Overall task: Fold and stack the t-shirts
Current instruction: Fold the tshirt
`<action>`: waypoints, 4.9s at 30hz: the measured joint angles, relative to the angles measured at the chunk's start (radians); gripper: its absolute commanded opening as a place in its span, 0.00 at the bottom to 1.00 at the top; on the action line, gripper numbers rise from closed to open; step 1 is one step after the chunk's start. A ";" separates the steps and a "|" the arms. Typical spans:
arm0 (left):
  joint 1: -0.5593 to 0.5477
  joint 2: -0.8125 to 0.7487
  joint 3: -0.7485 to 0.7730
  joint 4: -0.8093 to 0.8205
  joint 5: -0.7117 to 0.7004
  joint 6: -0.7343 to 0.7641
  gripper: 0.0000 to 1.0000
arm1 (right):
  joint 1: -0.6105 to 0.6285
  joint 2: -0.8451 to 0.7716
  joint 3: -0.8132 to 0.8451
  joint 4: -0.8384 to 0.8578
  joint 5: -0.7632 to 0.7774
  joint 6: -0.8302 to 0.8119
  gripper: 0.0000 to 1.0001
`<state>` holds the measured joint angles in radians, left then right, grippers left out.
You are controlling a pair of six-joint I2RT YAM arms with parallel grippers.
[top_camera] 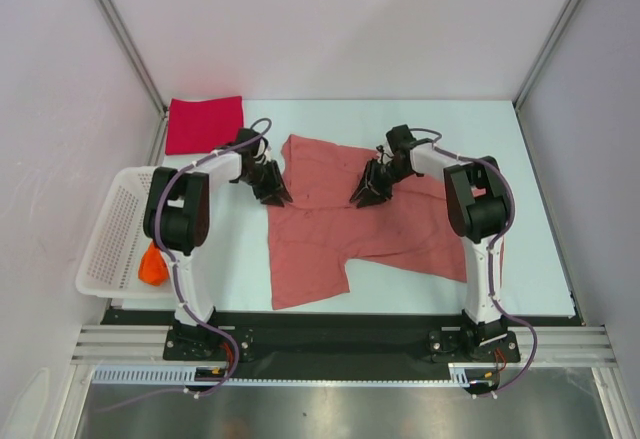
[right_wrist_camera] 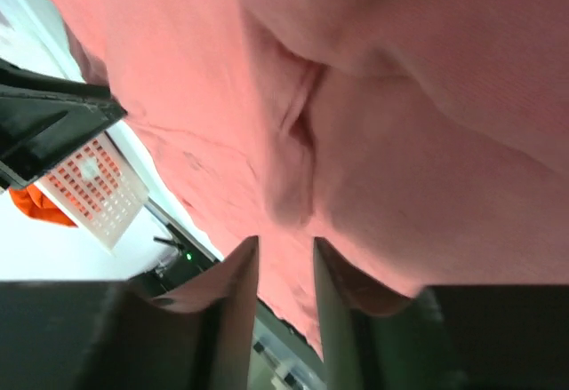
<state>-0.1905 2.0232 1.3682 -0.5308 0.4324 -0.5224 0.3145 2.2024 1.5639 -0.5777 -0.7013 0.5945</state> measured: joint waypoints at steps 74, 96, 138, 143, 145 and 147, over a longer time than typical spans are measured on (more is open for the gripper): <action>-0.338 -0.899 -0.666 -0.042 -0.185 -0.192 0.00 | -0.589 -0.967 -0.770 -0.386 0.556 0.008 0.56; -0.163 -0.564 -0.505 0.186 0.172 0.048 0.00 | -0.784 -0.995 -0.928 -0.316 0.768 0.132 0.42; -0.156 -0.288 0.050 0.222 -0.005 -0.133 0.00 | -0.685 -0.433 -0.348 -0.330 0.800 0.051 0.00; -0.136 -0.193 0.136 0.214 -0.010 -0.146 0.01 | -0.675 -0.370 -0.249 -0.339 0.787 0.024 0.00; -0.129 -0.161 0.175 0.210 -0.011 -0.152 0.00 | -0.673 -0.352 -0.215 -0.338 0.782 0.015 0.00; -0.122 -0.135 0.210 0.204 -0.012 -0.158 0.00 | -0.674 -0.335 -0.191 -0.341 0.775 0.010 0.00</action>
<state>-0.3122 1.8881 1.5784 -0.3264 0.4206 -0.6807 -0.3592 1.8675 1.3731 -0.9188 0.0738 0.6041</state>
